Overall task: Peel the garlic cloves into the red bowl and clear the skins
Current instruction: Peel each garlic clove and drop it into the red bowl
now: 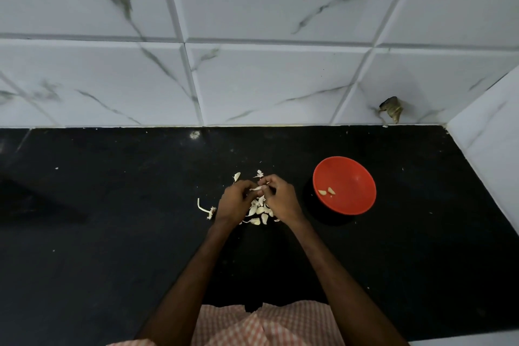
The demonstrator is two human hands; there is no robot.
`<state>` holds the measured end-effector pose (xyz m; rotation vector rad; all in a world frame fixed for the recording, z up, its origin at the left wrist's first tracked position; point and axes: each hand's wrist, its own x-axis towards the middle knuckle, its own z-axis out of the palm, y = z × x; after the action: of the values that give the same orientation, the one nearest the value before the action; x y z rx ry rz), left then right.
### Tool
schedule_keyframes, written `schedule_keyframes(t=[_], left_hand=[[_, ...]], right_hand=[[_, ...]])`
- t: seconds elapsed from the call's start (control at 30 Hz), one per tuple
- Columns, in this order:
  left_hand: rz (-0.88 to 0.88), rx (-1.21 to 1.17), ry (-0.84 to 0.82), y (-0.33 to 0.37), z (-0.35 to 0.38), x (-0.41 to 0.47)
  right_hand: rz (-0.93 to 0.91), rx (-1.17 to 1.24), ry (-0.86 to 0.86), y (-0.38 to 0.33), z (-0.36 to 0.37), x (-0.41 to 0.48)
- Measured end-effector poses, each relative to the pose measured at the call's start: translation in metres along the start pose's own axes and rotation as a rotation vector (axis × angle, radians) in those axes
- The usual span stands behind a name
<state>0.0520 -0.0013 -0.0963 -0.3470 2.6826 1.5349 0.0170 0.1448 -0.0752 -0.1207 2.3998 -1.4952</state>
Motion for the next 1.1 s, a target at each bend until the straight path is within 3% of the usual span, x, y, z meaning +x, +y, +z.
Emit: schedule_keyframes(t=[0.2, 0.33, 0.47, 0.6, 0.77, 0.87, 1.0, 1.1], left_hand=[[-0.137, 0.021, 0.096, 0.001, -0.007, 0.002], [-0.168, 0.156, 0.035, 0.004, -0.008, 0.0], [-0.023, 0.287, -0.004, 0.015, -0.007, -0.005], [0.174, 0.191, -0.047, 0.025, -0.006, -0.009], [0.112, 0.001, -0.022, 0.026, -0.004, -0.011], [0.091, -0.072, -0.019, 0.025, -0.004, -0.012], [0.057, -0.157, -0.058, 0.026, -0.003, -0.013], [0.025, -0.196, -0.128, 0.032, -0.002, -0.011]], right_hand=[[0.04, 0.123, 0.096, 0.001, -0.006, -0.002], [0.049, 0.234, 0.116, 0.004, -0.009, -0.004], [0.061, 0.299, 0.109, 0.004, -0.009, -0.004], [0.091, 0.373, 0.131, 0.002, -0.012, -0.003], [0.082, 0.345, 0.097, 0.003, -0.008, -0.005], [0.003, 0.16, 0.102, 0.001, -0.008, -0.007], [-0.148, -0.349, -0.01, -0.007, -0.015, -0.01], [-0.23, -0.559, 0.048, -0.012, -0.018, -0.012]])
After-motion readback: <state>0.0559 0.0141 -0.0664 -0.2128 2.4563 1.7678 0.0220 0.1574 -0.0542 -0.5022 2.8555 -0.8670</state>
